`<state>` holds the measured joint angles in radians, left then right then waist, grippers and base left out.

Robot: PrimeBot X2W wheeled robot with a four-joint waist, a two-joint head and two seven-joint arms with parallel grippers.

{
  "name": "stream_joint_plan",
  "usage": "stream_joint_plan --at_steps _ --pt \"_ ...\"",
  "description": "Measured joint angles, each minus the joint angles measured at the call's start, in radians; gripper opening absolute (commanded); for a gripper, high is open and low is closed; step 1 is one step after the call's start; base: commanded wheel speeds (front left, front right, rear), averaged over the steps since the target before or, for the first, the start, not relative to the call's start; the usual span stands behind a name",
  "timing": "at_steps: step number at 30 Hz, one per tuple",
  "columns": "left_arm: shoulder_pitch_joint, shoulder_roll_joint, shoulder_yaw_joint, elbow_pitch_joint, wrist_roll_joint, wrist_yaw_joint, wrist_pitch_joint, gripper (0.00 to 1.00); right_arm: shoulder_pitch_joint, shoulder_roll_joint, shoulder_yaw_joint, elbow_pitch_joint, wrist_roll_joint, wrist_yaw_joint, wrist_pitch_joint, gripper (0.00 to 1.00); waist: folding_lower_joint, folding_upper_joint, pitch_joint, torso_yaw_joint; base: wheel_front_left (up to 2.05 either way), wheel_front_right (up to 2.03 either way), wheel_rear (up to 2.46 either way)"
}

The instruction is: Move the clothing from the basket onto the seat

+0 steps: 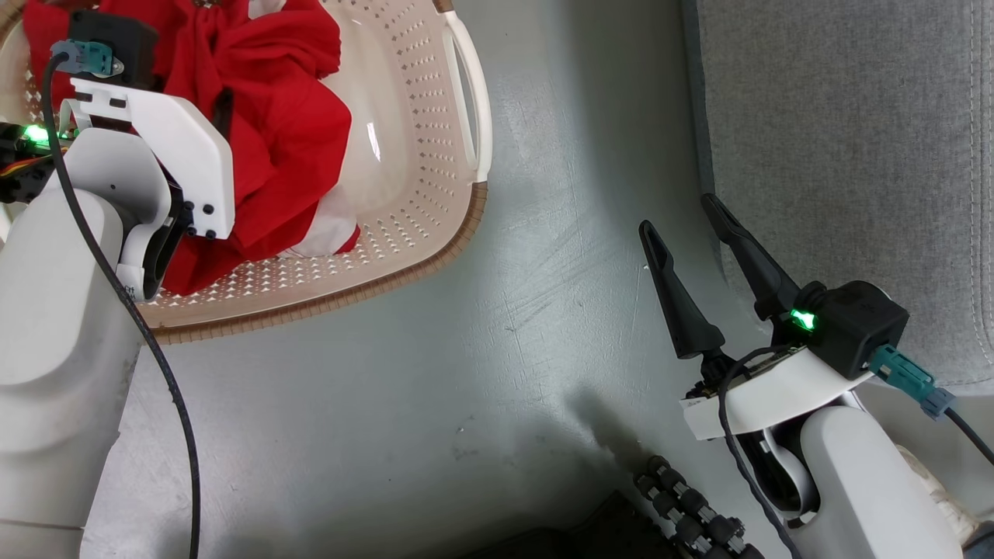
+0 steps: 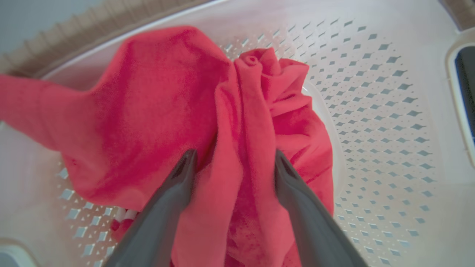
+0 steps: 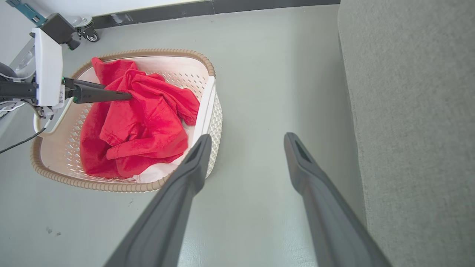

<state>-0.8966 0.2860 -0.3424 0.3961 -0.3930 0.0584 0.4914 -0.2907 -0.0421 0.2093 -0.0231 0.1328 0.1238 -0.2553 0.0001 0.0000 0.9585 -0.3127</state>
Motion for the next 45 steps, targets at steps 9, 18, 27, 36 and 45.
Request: stream_joint_plan --at_steps 9,18,27,36,45 --pt "0.000 0.004 -0.002 0.003 0.000 -0.007 -0.010 1.00 0.000 0.000 0.002 -0.005 0.003 0.000 0.000 1.00 0.0000 0.0000 0.015 -0.006 0.00 0.00 0.00" --pt "0.000 0.005 -0.031 0.011 0.004 -0.040 -0.027 0.00 0.000 0.000 0.002 -0.006 0.009 0.000 0.000 1.00 0.0000 0.0000 0.016 -0.010 0.00 0.00 0.00" --pt "0.001 -0.005 -0.036 0.016 -0.010 -0.053 -0.032 0.00 -0.006 0.000 -0.005 -0.006 0.017 0.000 0.000 1.00 0.0000 0.0000 0.005 -0.001 0.00 0.00 0.00" --pt "0.028 -0.005 -0.035 0.010 -0.013 -0.072 -0.063 0.00 -0.052 0.000 -0.015 -0.003 0.018 0.000 0.000 1.00 0.0000 0.0000 -0.013 0.018 0.00 0.00 0.00" --pt "0.081 -0.018 -0.027 -0.030 -0.056 -0.098 -0.143 0.00 -0.070 0.000 -0.051 0.035 0.018 0.000 0.000 1.00 0.0000 0.0000 -0.052 0.049 0.00 0.00 0.00"
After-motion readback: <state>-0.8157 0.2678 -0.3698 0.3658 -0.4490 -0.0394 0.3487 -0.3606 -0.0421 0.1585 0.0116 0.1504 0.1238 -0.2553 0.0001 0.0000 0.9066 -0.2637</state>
